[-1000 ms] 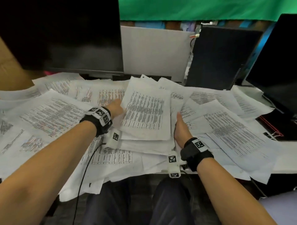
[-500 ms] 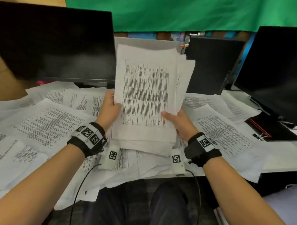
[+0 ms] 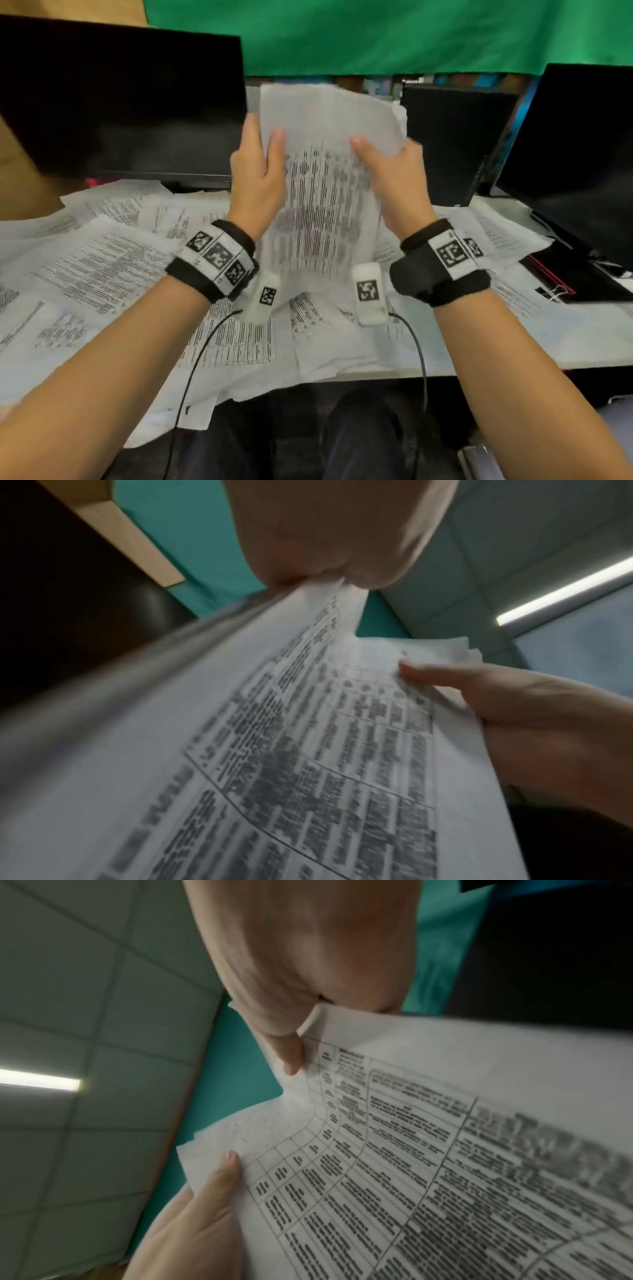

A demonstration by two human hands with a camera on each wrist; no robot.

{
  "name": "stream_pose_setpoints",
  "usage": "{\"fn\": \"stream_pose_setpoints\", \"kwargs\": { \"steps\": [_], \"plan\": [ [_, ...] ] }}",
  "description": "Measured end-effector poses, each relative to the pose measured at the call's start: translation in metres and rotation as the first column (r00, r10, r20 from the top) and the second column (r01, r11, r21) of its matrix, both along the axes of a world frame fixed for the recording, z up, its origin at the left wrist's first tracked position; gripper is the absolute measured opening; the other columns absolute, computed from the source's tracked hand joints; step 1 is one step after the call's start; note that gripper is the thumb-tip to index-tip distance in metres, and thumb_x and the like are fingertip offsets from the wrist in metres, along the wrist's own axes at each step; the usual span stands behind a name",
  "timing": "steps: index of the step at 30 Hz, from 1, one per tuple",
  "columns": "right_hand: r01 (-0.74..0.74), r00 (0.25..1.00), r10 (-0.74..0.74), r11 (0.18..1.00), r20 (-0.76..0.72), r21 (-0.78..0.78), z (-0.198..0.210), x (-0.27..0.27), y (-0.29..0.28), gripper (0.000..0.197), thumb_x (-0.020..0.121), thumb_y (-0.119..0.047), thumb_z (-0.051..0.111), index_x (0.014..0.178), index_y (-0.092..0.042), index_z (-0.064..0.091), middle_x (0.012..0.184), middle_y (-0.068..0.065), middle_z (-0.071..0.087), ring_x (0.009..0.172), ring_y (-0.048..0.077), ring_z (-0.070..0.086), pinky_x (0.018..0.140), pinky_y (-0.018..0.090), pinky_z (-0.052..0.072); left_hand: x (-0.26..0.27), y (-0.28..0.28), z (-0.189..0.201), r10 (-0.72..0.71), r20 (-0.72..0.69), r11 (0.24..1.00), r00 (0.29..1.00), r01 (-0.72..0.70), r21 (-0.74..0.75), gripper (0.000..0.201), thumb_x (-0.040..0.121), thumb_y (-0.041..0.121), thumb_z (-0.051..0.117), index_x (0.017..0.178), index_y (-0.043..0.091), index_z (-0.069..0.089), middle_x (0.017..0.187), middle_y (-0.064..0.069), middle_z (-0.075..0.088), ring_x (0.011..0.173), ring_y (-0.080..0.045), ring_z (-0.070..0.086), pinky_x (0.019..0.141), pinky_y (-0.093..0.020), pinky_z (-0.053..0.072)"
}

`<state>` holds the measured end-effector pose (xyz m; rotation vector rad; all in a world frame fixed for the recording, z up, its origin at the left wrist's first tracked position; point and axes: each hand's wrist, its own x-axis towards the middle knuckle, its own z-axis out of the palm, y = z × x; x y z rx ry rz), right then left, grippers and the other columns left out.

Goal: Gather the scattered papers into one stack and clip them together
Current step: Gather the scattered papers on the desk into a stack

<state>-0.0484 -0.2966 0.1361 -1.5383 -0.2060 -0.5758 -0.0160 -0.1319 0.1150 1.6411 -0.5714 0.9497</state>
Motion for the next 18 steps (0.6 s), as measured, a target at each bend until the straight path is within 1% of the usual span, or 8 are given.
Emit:
{"fn": "stream_pose_setpoints", "kwargs": {
  "steps": [3, 5, 8, 9, 11, 13, 14, 18],
  "plan": [
    [0.026, 0.986, -0.023, 1.0, 0.166, -0.015, 0.034, -0.006, 0.006, 0.013, 0.09, -0.011, 0.067, 0.092, -0.023, 0.062, 0.096, 0.011, 0.068, 0.088, 0.026, 0.065, 0.084, 0.048, 0.055, -0.015, -0.011, 0.034, 0.045, 0.195, 0.994, 0.98, -0.025, -0.106, 0.019, 0.099, 0.008, 0.042, 0.116, 0.0, 0.045, 0.093, 0.024, 0.055, 0.081, 0.018, 0.055, 0.072, -0.005, 0.041],
    [-0.012, 0.984, 0.003, 0.999, 0.179, 0.051, 0.037, -0.005, -0.001, 0.015, 0.087, -0.011, 0.07, 0.098, -0.018, 0.063, 0.099, 0.007, 0.069, 0.093, 0.027, 0.067, 0.085, 0.044, 0.056, -0.018, -0.004, 0.041, -0.008, 0.206, 0.992, 0.978, 0.033, -0.12, 0.017, 0.098, 0.011, 0.047, 0.115, 0.007, 0.042, 0.098, 0.022, 0.054, 0.089, 0.016, 0.056, 0.077, -0.007, 0.042],
    [-0.082, 0.996, 0.083, 0.995, -0.027, 0.057, -0.01, 0.001, -0.019, 0.032, 0.083, -0.018, 0.075, 0.114, -0.014, 0.065, 0.111, 0.004, 0.072, 0.106, 0.019, 0.068, 0.098, 0.042, 0.053, -0.016, 0.016, 0.013, -0.176, -0.148, 0.982, 0.973, 0.163, -0.097, 0.025, 0.096, 0.026, 0.054, 0.12, 0.023, 0.048, 0.115, 0.018, 0.056, 0.1, 0.016, 0.055, 0.087, -0.01, 0.044],
    [-0.102, 0.984, 0.104, 0.995, -0.146, 0.018, -0.036, 0.004, -0.024, 0.042, 0.081, -0.025, 0.077, 0.119, -0.015, 0.064, 0.115, 0.003, 0.072, 0.109, 0.019, 0.068, 0.101, 0.045, 0.05, -0.012, 0.024, -0.008, -0.176, -0.371, 0.983, 0.912, 0.181, -0.023, 0.034, 0.095, 0.036, 0.053, 0.127, 0.024, 0.049, 0.124, 0.013, 0.056, 0.108, 0.01, 0.055, 0.094, -0.016, 0.044],
    [-0.154, 0.915, 0.109, 0.984, -0.388, -0.086, -0.086, 0.001, -0.027, 0.061, 0.074, -0.044, 0.08, 0.127, -0.022, 0.061, 0.121, -0.002, 0.069, 0.114, 0.017, 0.065, 0.106, 0.048, 0.045, -0.003, 0.043, -0.059, -0.064, -0.792, 0.937, 0.607, 0.31, 0.162, 0.066, 0.086, 0.059, 0.052, 0.14, 0.022, 0.042, 0.142, 0.002, 0.048, 0.125, -0.011, 0.049, 0.103, -0.028, 0.036],
    [-0.209, 0.83, 0.107, 0.97, -0.548, -0.127, -0.123, -0.002, -0.02, 0.073, 0.065, -0.055, 0.082, 0.128, -0.024, 0.06, 0.123, -0.004, 0.068, 0.114, 0.017, 0.064, 0.107, 0.047, 0.044, 0.002, 0.05, -0.097, 0.113, -0.921, 0.859, 0.373, 0.429, 0.279, 0.099, 0.066, 0.081, 0.055, 0.144, 0.023, 0.036, 0.149, -0.004, 0.04, 0.132, -0.022, 0.044, 0.11, -0.044, 0.033],
    [-0.211, 0.814, 0.105, 0.97, -0.571, -0.122, -0.133, -0.002, -0.015, 0.069, 0.068, -0.052, 0.081, 0.127, -0.022, 0.061, 0.121, -0.003, 0.069, 0.112, 0.017, 0.065, 0.106, 0.046, 0.046, 0.0, 0.047, -0.106, 0.14, -0.929, 0.857, 0.343, 0.427, 0.287, 0.106, 0.062, 0.083, 0.057, 0.145, 0.022, 0.034, 0.15, -0.006, 0.038, 0.133, -0.025, 0.043, 0.11, -0.047, 0.033],
    [-0.032, 0.883, 0.067, 0.996, -0.465, 0.083, -0.129, 0.011, -0.01, 0.033, 0.084, -0.027, 0.074, 0.114, -0.015, 0.068, 0.113, 0.007, 0.073, 0.105, 0.024, 0.069, 0.096, 0.043, 0.053, 0.003, 0.034, -0.103, 0.032, -0.821, 0.994, 0.57, 0.069, 0.087, 0.069, 0.087, 0.055, 0.056, 0.136, 0.009, 0.044, 0.137, -0.007, 0.052, 0.126, -0.028, 0.05, 0.098, -0.039, 0.043]
  ]
}}
